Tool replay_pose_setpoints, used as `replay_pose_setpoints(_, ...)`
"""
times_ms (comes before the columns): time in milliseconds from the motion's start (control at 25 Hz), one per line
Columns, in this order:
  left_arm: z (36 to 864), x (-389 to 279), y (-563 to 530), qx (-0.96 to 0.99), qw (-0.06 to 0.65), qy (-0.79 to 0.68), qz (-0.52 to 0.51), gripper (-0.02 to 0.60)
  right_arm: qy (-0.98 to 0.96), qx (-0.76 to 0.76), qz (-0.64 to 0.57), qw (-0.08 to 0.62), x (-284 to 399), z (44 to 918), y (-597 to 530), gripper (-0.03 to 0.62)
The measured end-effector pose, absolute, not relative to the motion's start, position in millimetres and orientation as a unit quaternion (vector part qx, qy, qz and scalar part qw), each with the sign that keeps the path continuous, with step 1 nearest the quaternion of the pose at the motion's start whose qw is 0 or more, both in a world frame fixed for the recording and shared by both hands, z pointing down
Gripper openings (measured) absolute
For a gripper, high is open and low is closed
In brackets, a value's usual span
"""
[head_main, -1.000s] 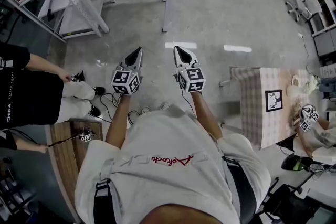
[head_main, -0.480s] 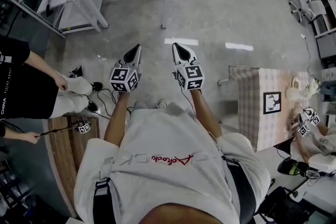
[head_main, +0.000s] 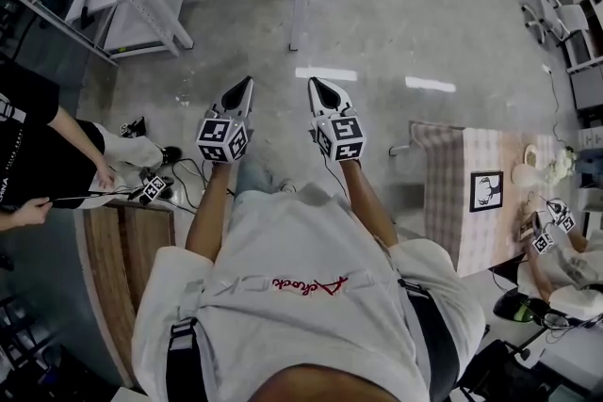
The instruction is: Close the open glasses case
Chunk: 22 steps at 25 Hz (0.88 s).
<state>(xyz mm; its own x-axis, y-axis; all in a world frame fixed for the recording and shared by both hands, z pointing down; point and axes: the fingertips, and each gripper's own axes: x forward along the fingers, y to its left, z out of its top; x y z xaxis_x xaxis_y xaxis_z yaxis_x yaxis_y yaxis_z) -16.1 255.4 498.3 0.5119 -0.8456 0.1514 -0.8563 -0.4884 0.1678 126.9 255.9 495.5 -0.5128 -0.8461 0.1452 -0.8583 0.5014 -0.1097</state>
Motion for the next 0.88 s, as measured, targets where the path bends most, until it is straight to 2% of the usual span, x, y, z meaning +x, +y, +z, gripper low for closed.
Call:
replay_pose_setpoints(520,511,-19,208,0.861,0.112,-0.496,0.021,0.026,-0.868,0.489,0.073,0.038,122,504,208,0.028)
replay_pose_setpoints(880,519,-34,136,0.864,0.113,-0.491,0.017,0.026,-0.868,0.492,0.065,0.038,105,510,137,0.028)
